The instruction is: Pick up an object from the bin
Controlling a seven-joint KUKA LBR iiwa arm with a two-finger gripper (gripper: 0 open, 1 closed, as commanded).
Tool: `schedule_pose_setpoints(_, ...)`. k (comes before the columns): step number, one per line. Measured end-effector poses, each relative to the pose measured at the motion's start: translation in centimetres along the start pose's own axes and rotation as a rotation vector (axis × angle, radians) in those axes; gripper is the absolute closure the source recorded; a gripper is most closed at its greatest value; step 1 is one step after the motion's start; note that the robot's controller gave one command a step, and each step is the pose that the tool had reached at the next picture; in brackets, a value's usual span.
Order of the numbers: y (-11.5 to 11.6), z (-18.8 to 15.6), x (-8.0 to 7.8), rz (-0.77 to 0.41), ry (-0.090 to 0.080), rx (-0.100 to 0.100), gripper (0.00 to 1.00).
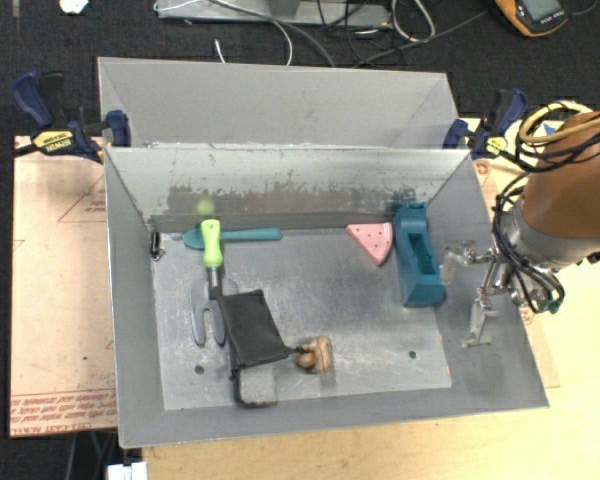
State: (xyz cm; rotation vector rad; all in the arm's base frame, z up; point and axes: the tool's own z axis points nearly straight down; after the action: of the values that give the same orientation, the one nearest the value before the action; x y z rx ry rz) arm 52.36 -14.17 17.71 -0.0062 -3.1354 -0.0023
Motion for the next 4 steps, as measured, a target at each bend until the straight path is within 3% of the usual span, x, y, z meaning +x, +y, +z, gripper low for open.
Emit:
schedule_pose_setpoints(1, 0.1, -0.4, -0.2, -0.003, -0.007, 0.001, 0.00)
schedule_pose_setpoints(2, 4.4, 3.0, -2.1, 0.064, -0.009, 0.001, 0.00)
schedule_pose_setpoints(3, 6.9, 4.1, -1.3, 0.088, -0.006, 0.000, 0.00)
schedule_pose_setpoints(4, 9.8, 7.6, -3.4, 0.150, -0.011, -0.002, 0.00)
